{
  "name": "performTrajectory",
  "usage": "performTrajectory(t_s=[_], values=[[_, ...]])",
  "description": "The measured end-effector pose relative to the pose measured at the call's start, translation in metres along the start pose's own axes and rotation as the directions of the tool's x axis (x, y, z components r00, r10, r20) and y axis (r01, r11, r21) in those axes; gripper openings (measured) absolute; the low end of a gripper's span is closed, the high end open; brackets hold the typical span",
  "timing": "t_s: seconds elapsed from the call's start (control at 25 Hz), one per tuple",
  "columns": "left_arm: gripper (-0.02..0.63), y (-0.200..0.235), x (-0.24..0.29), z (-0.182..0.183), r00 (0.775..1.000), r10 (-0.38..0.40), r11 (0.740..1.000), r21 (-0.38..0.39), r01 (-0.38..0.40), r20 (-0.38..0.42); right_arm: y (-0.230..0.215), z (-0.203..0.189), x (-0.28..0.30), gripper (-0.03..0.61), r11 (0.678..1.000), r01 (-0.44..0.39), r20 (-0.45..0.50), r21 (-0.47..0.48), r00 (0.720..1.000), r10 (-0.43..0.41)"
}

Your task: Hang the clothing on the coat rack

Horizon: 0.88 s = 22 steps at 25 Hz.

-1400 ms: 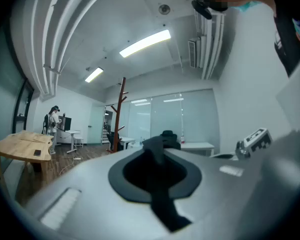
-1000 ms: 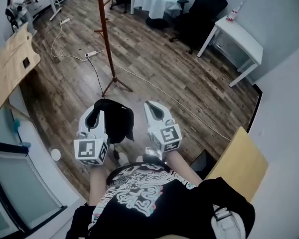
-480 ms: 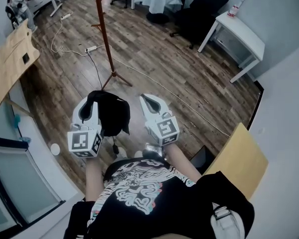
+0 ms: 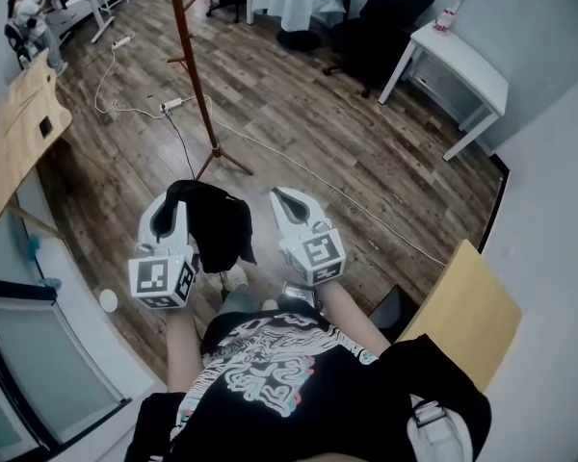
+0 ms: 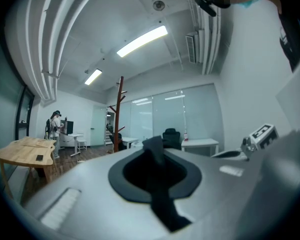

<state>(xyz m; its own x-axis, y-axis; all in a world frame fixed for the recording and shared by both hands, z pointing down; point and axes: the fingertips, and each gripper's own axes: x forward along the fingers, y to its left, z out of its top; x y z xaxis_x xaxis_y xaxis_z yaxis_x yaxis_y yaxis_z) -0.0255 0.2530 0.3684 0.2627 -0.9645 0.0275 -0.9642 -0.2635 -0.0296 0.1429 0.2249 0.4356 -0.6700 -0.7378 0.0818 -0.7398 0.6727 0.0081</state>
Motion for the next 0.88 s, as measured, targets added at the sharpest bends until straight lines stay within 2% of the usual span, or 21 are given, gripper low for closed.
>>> performTrajectory(t_s=[0.44,0.88], values=[[0.008,0.033,0.067,-0.019,0.999,-0.051,0.998,-0.028,0.051,-0.005,-0.022,-0.013,0.076,0.000,1.000,-0.003,-0.048,-0.008,0.999,0.003],[0.008,0.112,0.140,-0.016,0.998,-0.062,0.998,-0.024,0.062,0.001,-0.043,-0.009,0.182,0.000,1.000,-0.003,-0.078,-0.019,0.997,0.002]])
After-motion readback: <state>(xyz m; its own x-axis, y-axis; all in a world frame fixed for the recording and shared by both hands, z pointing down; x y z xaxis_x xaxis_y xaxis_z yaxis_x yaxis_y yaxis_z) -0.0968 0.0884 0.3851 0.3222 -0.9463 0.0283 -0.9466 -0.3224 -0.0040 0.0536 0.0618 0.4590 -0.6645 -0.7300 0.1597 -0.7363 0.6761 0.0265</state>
